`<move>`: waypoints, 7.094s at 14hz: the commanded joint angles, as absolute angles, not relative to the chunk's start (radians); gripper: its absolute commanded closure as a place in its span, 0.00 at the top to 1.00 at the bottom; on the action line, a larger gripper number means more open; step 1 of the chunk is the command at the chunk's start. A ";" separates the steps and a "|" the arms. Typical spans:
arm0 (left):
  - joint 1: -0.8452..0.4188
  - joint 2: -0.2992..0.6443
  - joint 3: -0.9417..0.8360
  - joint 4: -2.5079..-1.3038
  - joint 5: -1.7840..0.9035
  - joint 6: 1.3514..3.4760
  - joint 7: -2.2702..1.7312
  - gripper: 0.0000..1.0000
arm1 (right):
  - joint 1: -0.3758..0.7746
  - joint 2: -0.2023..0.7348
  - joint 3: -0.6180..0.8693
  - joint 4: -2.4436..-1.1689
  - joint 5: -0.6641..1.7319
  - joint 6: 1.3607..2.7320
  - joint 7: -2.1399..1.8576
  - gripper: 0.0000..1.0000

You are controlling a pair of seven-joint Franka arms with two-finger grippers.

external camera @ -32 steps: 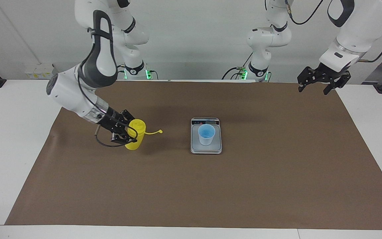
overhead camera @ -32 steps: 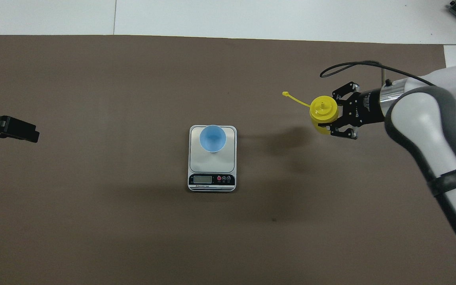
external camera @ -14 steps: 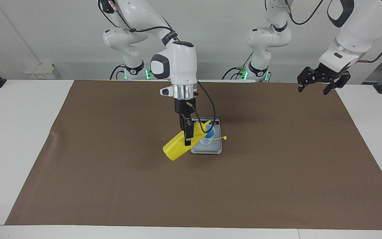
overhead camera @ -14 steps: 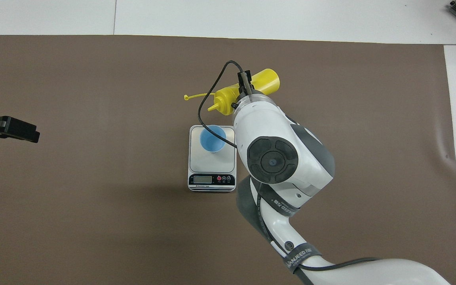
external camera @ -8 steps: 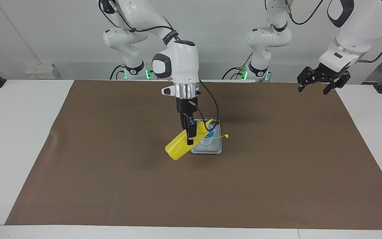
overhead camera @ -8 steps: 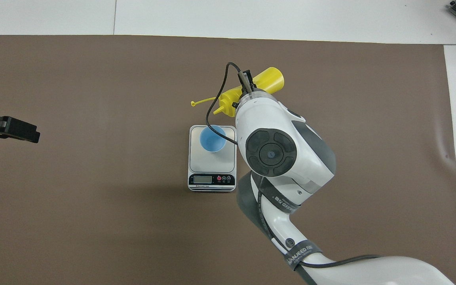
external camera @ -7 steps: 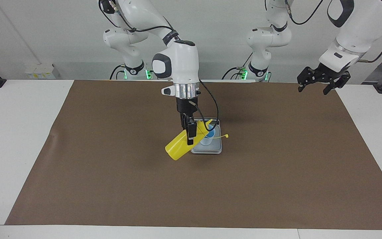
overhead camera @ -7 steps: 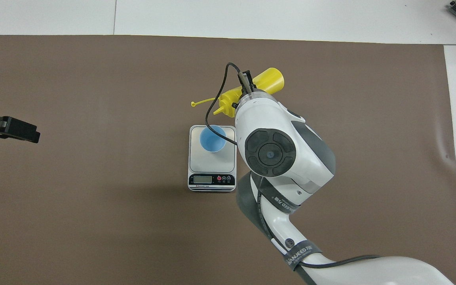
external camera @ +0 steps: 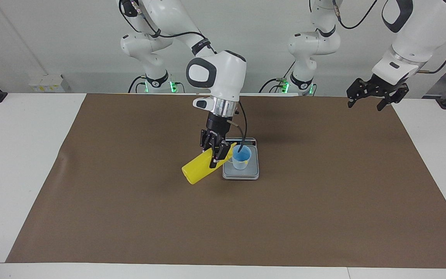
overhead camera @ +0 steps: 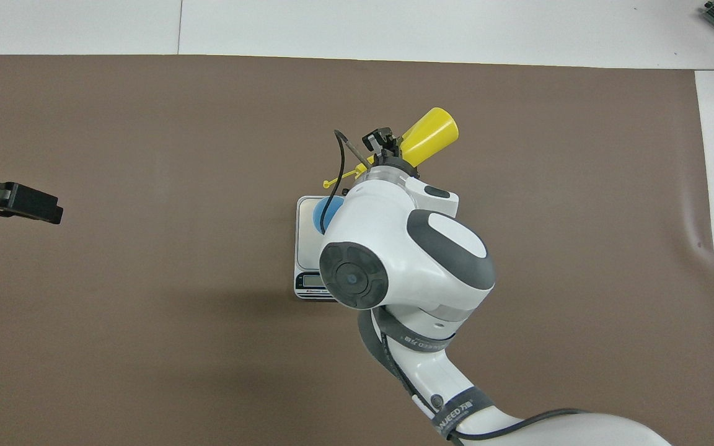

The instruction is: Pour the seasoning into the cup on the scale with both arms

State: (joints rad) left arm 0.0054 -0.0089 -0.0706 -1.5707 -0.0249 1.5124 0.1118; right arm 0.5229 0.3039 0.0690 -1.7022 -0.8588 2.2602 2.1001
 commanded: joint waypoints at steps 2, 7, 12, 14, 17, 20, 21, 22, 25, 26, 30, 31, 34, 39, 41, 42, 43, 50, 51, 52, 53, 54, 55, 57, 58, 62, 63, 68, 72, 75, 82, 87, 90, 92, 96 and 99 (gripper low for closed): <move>0.002 -0.021 -0.071 -1.586 -0.009 1.503 0.112 1.00 | 0.540 0.304 0.072 -1.726 -1.134 2.238 2.274 0.00; 0.000 -0.025 -0.071 -1.598 -0.009 1.512 0.110 1.00 | 0.560 0.354 0.075 -1.752 -1.460 2.217 2.535 0.00; 0.002 -0.025 -0.071 -1.603 -0.009 1.543 0.110 1.00 | 0.594 0.390 0.075 -1.761 -1.563 2.203 2.666 0.00; 0.002 -0.026 -0.071 -1.608 -0.009 1.551 0.110 1.00 | 0.611 0.399 0.075 -1.764 -1.575 2.203 2.671 0.00; 0.006 -0.037 -0.069 -1.638 -0.009 1.595 0.110 1.00 | 0.612 0.393 0.075 -1.804 -1.598 2.203 2.671 0.00; 0.011 -0.038 -0.071 -1.641 -0.009 1.598 0.110 1.00 | 0.618 0.387 0.075 -1.832 -1.605 2.206 2.671 0.00; 0.011 -0.038 -0.071 -1.641 -0.009 1.598 0.110 1.00 | 0.620 0.387 0.075 -1.830 -1.605 2.206 2.669 0.00; 0.011 -0.038 -0.071 -1.641 -0.009 1.598 0.110 1.00 | 0.620 0.387 0.075 -1.829 -1.605 2.206 2.668 0.00; 0.011 -0.038 -0.071 -1.641 -0.009 1.598 0.110 1.00 | 0.618 0.387 0.077 -1.818 -1.603 2.209 2.663 0.00; 0.011 -0.038 -0.069 -1.641 -0.009 1.598 0.110 1.00 | 0.618 0.382 0.078 -1.810 -1.595 2.215 2.657 0.00; 0.012 -0.038 -0.071 -1.643 -0.009 1.601 0.112 1.00 | 0.583 0.287 0.081 -1.804 -1.429 2.305 2.541 0.00; 0.014 -0.038 -0.069 -1.643 -0.009 1.598 0.112 1.00 | 0.557 0.256 0.081 -1.802 -1.337 2.328 2.476 0.00; 0.011 -0.040 -0.069 -1.643 -0.009 1.598 0.112 1.00 | 0.480 0.192 0.081 -1.799 -1.043 2.402 2.439 0.00; 0.012 -0.040 -0.069 -1.643 -0.009 1.598 0.113 1.00 | 0.395 0.152 0.081 -1.796 -0.557 2.405 2.354 0.00; 0.011 -0.040 -0.071 -1.643 -0.009 1.597 0.112 1.00 | 0.327 0.127 0.080 -1.796 -0.256 2.393 2.158 0.00; 0.011 -0.040 -0.071 -1.643 -0.009 1.597 0.112 1.00 | 0.284 0.120 0.078 -1.801 -0.127 2.379 2.063 0.00; 0.011 -0.040 -0.069 -1.643 -0.009 1.598 0.113 1.00 | 0.244 0.117 0.078 -1.805 -0.029 2.350 1.993 0.00; 0.012 -0.057 -0.071 -1.669 -0.009 1.595 0.126 1.00 | -0.030 0.117 0.078 -1.859 0.555 2.184 1.611 0.00; 0.009 -0.058 -0.071 -1.678 -0.009 1.595 0.127 1.00 | -0.066 0.117 0.077 -1.880 0.621 2.180 1.558 0.00; 0.008 -0.058 -0.071 -1.678 -0.009 1.598 0.126 1.00 | -0.099 0.118 0.078 -1.908 0.679 2.177 1.504 0.00; 0.008 -0.058 -0.071 -1.677 -0.009 1.598 0.124 1.00 | -0.133 0.124 0.077 -1.925 0.739 2.160 1.450 0.00; 0.008 -0.058 -0.071 -1.677 -0.009 1.598 0.123 1.00 | -0.170 0.130 0.077 -1.943 0.776 2.139 1.387 0.00; 0.006 -0.058 -0.071 -1.677 -0.009 1.600 0.120 1.00 | -0.210 0.135 0.077 -1.966 0.816 2.117 1.326 0.00; 0.006 -0.058 -0.071 -1.677 -0.009 1.600 0.120 1.00 | -0.286 0.152 0.077 -2.005 0.925 2.065 1.203 0.00; 0.006 -0.058 -0.071 -1.677 -0.009 1.600 0.118 1.00 | -0.310 0.156 0.077 -2.020 0.934 2.048 1.171 0.00; 0.005 -0.058 -0.071 -1.677 -0.009 1.601 0.118 1.00 | -0.411 0.216 0.077 -2.052 1.008 1.927 1.090 0.00; 0.005 -0.058 -0.071 -1.677 -0.009 1.601 0.118 1.00 | -0.426 0.228 0.077 -2.056 1.018 1.908 1.057 0.00; 0.005 -0.058 -0.071 -1.678 -0.009 1.601 0.118 1.00 | -0.431 0.225 0.074 -2.085 1.031 1.910 0.942 0.00; 0.005 -0.058 -0.071 -1.678 -0.009 1.603 0.118 1.00 | -0.423 0.222 0.072 -2.089 0.973 1.936 0.842 1.00; 0.005 -0.058 -0.071 -1.678 -0.009 1.603 0.118 1.00 | -0.429 0.209 0.063 -2.079 0.945 1.940 0.833 1.00; 0.005 -0.058 -0.071 -1.678 -0.009 1.603 0.118 1.00 | -0.425 0.137 0.064 -1.994 0.646 2.060 0.691 1.00; 0.005 -0.058 -0.071 -1.678 -0.009 1.603 0.117 1.00 | -0.410 0.086 0.089 -1.913 0.398 2.046 0.480 1.00; 0.005 -0.058 -0.071 -1.678 -0.009 1.603 0.117 1.00 | -0.303 0.006 0.095 -1.911 0.225 2.023 0.476 1.00; 0.005 -0.058 -0.071 -1.678 -0.009 1.603 0.117 1.00 | -0.230 -0.012 0.095 -1.884 0.119 1.996 0.479 1.00; 0.006 -0.058 -0.071 -1.677 -0.009 1.603 0.117 1.00 | -0.085 0.000 0.097 -1.735 -0.084 1.798 0.469 1.00; 0.006 -0.058 -0.071 -1.678 -0.009 1.601 0.117 1.00 | -0.005 0.060 0.097 -1.529 -0.110 1.530 0.457 1.00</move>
State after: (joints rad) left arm 0.0056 -0.0244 -0.0700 -1.6364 -0.0240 1.5772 0.1121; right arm -0.0370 -0.0121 0.1000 -1.6890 -0.0847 1.6814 0.4953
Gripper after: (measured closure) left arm 0.000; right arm 0.000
